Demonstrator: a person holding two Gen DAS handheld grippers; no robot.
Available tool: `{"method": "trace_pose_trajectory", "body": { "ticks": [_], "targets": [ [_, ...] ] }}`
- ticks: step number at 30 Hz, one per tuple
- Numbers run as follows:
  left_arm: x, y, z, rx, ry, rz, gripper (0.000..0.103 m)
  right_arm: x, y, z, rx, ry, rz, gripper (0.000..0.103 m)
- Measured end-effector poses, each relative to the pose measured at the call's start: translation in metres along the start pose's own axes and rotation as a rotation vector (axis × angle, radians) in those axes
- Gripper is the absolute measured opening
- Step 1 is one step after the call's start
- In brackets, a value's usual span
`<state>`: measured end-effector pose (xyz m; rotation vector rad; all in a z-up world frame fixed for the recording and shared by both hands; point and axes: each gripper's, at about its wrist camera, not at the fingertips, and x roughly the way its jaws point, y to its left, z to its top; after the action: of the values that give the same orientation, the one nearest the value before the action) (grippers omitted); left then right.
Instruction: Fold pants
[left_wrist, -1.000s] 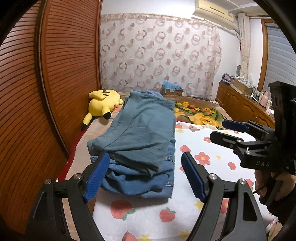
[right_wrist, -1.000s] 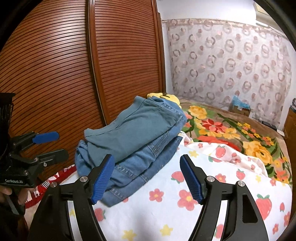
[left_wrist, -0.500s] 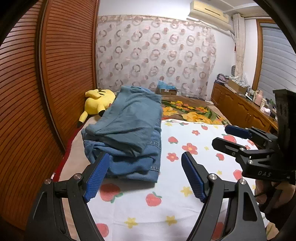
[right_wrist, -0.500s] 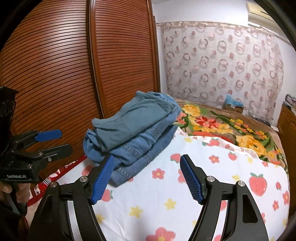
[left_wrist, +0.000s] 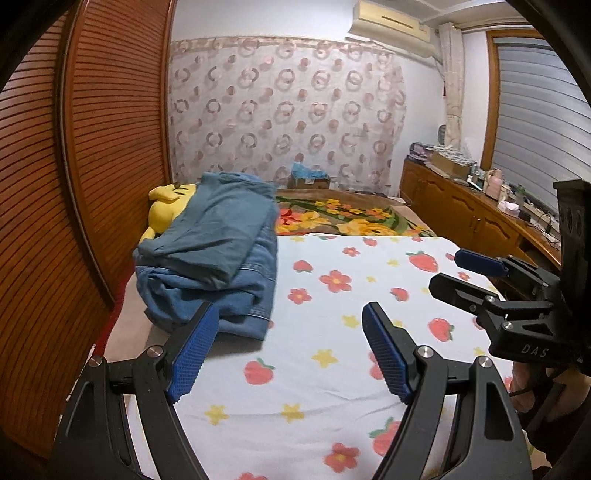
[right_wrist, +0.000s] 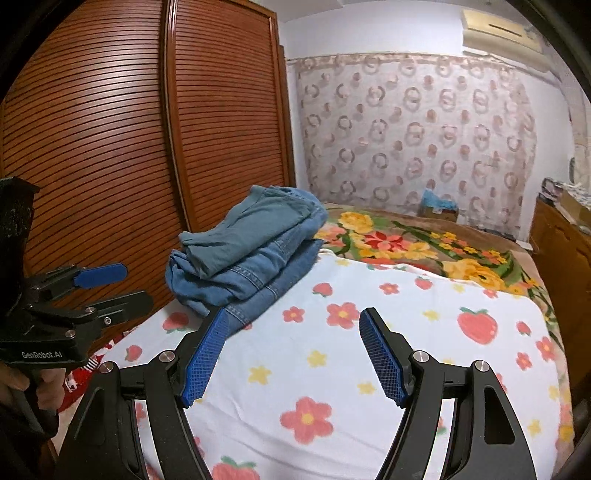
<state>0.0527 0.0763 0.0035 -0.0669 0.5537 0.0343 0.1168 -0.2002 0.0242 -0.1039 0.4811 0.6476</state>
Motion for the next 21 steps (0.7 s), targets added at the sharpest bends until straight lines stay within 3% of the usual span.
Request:
{"method": "trace_pose_trajectory", "body": {
  "ticks": [7, 12, 21],
  "targets": [
    [-0.016, -0.031, -0.003, 0.041, -0.014, -0.020, 0.081, -0.046, -0.001, -0.013, 0.026, -0.027, -0.051, 0.076],
    [-0.020, -0.045, 0.000, 0.058, -0.024, -0.039, 0.081, -0.074, -0.004, -0.019, 0.047, -0.056, -0.101, 0.084],
    [-0.021, -0.067, -0.002, 0.078, -0.025, -0.077, 0.081, -0.088, 0.000, -0.034, 0.102, -0.051, -0.161, 0.086]
  ]
}}
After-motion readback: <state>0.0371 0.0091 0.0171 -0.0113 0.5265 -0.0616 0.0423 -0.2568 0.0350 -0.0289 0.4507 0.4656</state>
